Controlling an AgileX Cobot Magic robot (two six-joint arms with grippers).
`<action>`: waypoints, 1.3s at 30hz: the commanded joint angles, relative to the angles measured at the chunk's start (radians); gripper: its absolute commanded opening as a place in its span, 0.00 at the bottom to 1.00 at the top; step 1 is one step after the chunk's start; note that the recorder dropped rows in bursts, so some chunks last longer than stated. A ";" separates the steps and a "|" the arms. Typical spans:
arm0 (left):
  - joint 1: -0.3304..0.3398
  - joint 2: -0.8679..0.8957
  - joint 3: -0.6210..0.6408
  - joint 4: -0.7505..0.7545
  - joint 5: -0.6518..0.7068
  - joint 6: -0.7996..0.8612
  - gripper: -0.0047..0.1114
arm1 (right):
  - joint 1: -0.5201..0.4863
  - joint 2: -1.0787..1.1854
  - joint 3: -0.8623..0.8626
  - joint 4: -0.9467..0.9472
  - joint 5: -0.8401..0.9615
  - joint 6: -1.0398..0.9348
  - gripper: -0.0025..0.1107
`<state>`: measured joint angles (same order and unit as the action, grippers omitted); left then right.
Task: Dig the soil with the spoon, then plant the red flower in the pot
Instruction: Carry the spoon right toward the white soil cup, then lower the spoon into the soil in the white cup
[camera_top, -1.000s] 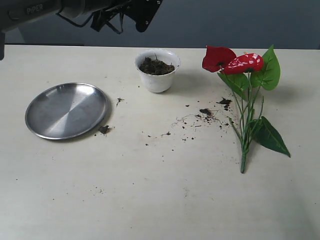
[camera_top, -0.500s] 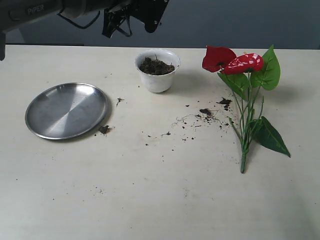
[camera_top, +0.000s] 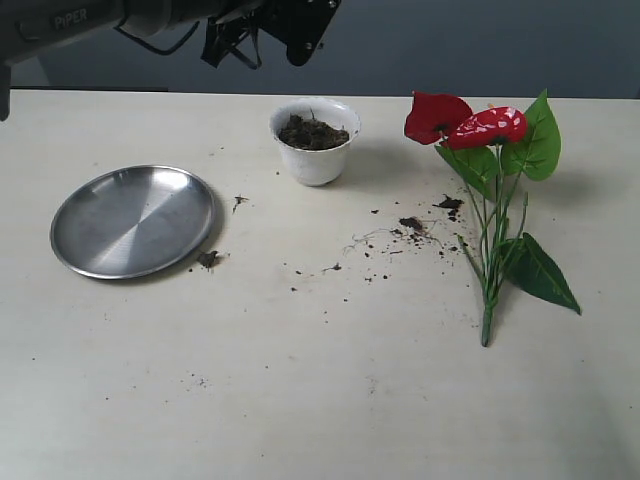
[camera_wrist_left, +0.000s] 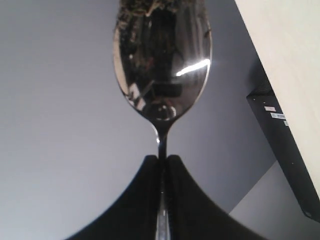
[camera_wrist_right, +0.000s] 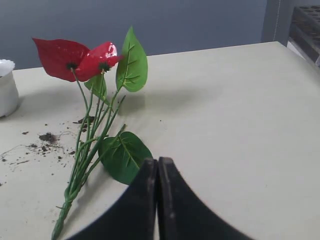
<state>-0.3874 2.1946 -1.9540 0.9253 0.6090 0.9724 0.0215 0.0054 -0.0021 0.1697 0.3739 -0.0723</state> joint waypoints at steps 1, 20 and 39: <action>-0.001 -0.005 -0.006 -0.023 -0.010 -0.006 0.05 | 0.003 -0.005 0.002 0.003 -0.011 -0.002 0.02; 0.004 -0.005 -0.006 0.000 -0.025 -0.001 0.05 | 0.003 -0.005 0.002 0.003 -0.009 -0.002 0.02; -0.043 0.069 0.034 0.369 -0.019 0.584 0.05 | 0.003 -0.005 0.002 0.003 -0.011 -0.002 0.02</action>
<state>-0.4296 2.2441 -1.9234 1.2197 0.5615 1.6215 0.0215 0.0047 -0.0021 0.1697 0.3739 -0.0725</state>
